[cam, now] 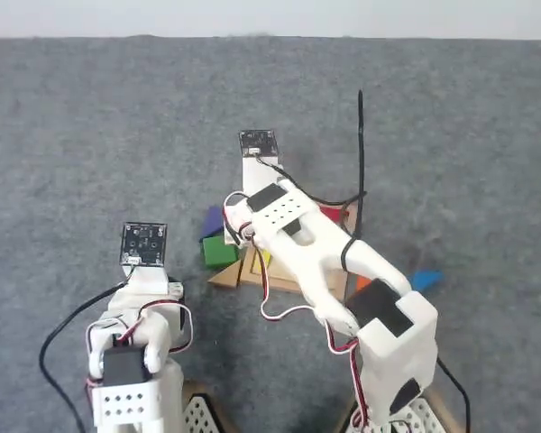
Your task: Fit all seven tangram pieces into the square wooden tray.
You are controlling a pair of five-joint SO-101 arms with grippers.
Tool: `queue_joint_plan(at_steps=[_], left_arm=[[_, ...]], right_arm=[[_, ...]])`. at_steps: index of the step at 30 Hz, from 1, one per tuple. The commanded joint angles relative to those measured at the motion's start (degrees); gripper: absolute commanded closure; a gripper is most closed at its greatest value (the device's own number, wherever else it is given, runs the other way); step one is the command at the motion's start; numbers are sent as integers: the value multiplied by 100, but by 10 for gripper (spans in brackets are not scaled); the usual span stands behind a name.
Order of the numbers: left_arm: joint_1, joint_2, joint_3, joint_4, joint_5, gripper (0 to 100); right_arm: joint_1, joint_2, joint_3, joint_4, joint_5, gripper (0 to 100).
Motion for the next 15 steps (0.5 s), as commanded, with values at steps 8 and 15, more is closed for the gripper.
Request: queue_joint_plan(at_steps=[8,15], left_arm=[[-9,-105,-75,18,97,982],[-9,-105,-75,18,97,982]], right_arm=[[347,-1525,-105,549,360,675],[796,-1684,404,400,1635,690]])
